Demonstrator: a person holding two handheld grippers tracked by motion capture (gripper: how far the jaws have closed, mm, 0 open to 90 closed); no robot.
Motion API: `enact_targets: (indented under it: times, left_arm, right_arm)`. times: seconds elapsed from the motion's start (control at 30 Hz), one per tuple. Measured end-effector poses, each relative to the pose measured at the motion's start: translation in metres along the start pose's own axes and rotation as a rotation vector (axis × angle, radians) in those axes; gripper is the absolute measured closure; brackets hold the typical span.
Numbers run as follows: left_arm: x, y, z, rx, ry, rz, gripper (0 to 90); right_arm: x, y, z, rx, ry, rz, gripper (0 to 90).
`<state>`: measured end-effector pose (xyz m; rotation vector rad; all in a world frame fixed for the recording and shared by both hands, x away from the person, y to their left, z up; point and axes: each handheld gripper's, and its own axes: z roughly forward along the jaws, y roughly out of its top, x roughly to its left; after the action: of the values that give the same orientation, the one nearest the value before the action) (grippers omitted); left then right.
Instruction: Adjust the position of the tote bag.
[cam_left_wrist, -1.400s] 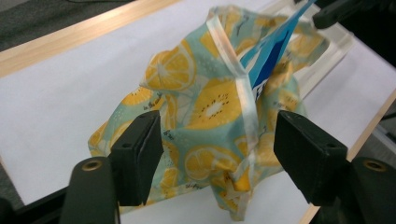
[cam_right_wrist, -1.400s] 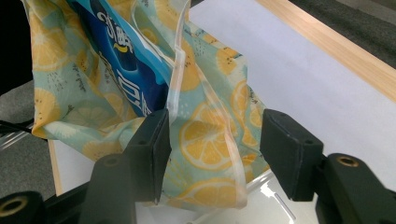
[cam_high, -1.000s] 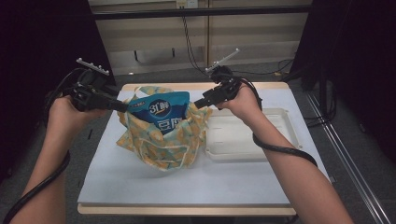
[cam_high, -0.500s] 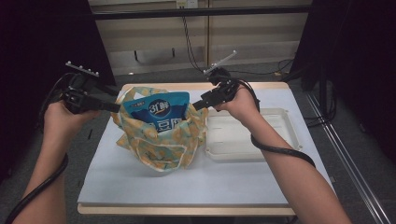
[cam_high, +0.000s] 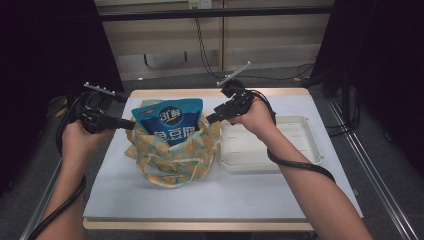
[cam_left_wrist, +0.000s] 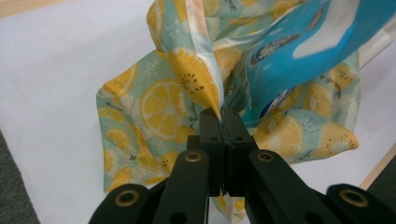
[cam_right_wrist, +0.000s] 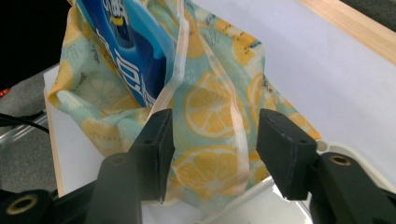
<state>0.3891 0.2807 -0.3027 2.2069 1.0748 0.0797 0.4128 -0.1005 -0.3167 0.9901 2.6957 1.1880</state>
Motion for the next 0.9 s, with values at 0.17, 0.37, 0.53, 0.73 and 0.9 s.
enact_targets:
  times: [0.17, 0.37, 0.53, 0.73, 0.9]
  left_arm:
    - [-0.001, -0.006, 0.008, -0.009, -0.004, -0.011, 88.8]
    - [-0.002, -0.014, 0.012, -0.025, -0.01, -0.014, 88.9]
    - [-0.001, -0.022, 0.015, -0.039, 0.0, -0.024, 88.8]
    - [-0.006, -0.028, 0.017, -0.051, -0.01, -0.016, 89.0]
    - [-0.003, -0.034, 0.024, -0.045, -0.015, -0.028, 89.0]
  right_arm:
    - [0.004, -0.001, -0.001, 0.003, -0.01, -0.012, 35.6]
    - [0.006, -0.005, 0.006, 0.022, -0.015, -0.016, 38.7]
    - [-0.001, -0.014, 0.009, 0.005, -0.051, -0.015, 60.0]
    - [-0.007, -0.018, 0.013, -0.009, -0.043, -0.006, 82.2]
    - [-0.013, -0.018, 0.018, -0.011, -0.042, 0.016, 90.0]
